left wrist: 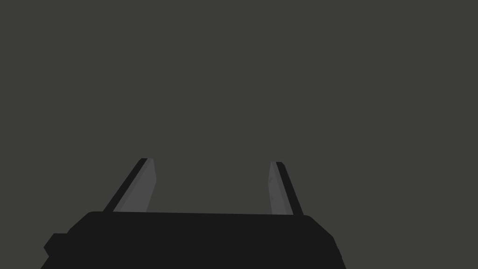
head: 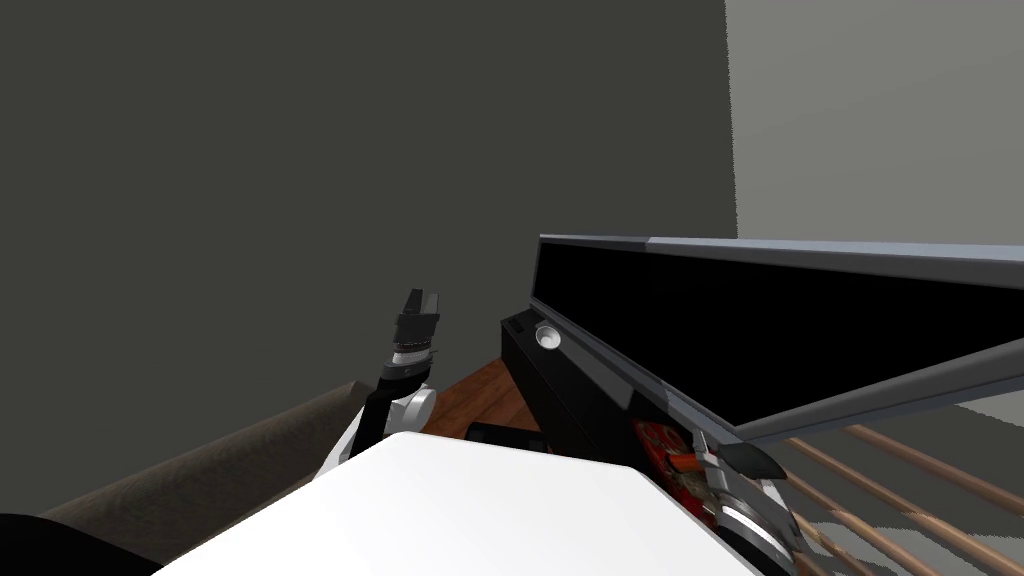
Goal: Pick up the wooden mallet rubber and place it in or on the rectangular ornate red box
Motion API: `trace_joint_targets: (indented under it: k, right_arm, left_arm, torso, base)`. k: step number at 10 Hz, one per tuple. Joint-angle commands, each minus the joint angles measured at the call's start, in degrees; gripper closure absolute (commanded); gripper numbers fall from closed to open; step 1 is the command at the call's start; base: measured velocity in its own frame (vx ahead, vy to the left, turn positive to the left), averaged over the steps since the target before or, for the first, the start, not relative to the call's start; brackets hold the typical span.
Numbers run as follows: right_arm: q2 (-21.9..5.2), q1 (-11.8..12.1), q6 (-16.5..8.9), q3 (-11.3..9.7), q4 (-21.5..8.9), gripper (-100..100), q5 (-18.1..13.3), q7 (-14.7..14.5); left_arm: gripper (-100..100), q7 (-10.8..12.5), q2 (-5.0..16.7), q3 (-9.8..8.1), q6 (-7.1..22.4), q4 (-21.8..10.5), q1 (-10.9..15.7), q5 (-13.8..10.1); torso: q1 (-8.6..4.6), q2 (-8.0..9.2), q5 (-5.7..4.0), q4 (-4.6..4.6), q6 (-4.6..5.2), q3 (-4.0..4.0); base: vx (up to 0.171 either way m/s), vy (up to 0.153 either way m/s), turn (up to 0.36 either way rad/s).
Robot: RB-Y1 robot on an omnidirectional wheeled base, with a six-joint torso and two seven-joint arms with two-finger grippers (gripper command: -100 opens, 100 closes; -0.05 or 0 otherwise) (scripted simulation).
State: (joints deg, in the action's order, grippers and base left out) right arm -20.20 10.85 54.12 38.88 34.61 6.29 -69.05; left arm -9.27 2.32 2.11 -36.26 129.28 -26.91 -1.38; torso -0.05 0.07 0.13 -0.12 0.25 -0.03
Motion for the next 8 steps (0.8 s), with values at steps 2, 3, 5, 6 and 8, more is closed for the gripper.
trace_joint_targets:
  k: [2, 3, 5, 6, 8]
  right_arm:
    - [-1.8, 0.6, -3.5, 0.0, 2.7, -100, 0.0, 1.5]
    - [-1.8, 0.6, -3.5, 0.0, 2.7, -100, 0.0, 1.5]
    - [-4.0, 0.5, -5.5, 0.0, 3.2, -100, 0.0, 3.0]
    - [-5.1, 0.4, -6.5, 0.0, 3.4, -100, 0.0, 3.8]
    - [-5.5, 0.4, -6.6, -0.1, 3.3, -100, 0.0, 3.9]
  left_arm:
    - [0, 0.0, 0.0, 0.0, 0.0, 0.0, 0.0, 0.0]
    - [0, 0.0, 0.0, 0.0, 0.0, 0.0, 0.0, 0.0]
    - [0, 0.0, 0.0, 0.0, 0.0, 0.0, 0.0, 0.0]
    - [0, 0.0, 0.0, 0.0, 0.0, 0.0, 0.0, 0.0]
    - [0, 0.0, 0.0, 0.0, 0.0, 0.0, 0.0, 0.0]
  torso:
    - [-0.13, -0.02, -0.03, 0.0, 0.0, -0.01]
    - [-0.07, -0.03, -0.01, -0.01, -0.01, -0.02]
    - [-0.16, -0.04, -0.04, -0.01, 0.0, -0.02]
    - [-0.08, -0.04, -0.02, -0.01, -0.01, -0.02]
    - [0.04, -0.02, 0.01, -0.01, 0.0, -0.01]
  base:
    - [-0.008, 0.057, -0.005]
    - [-0.01, 0.073, -0.01]
    - [-0.004, 0.051, -0.006]
    - [-0.004, 0.097, -0.015]
    - [-0.009, 0.07, -0.012]
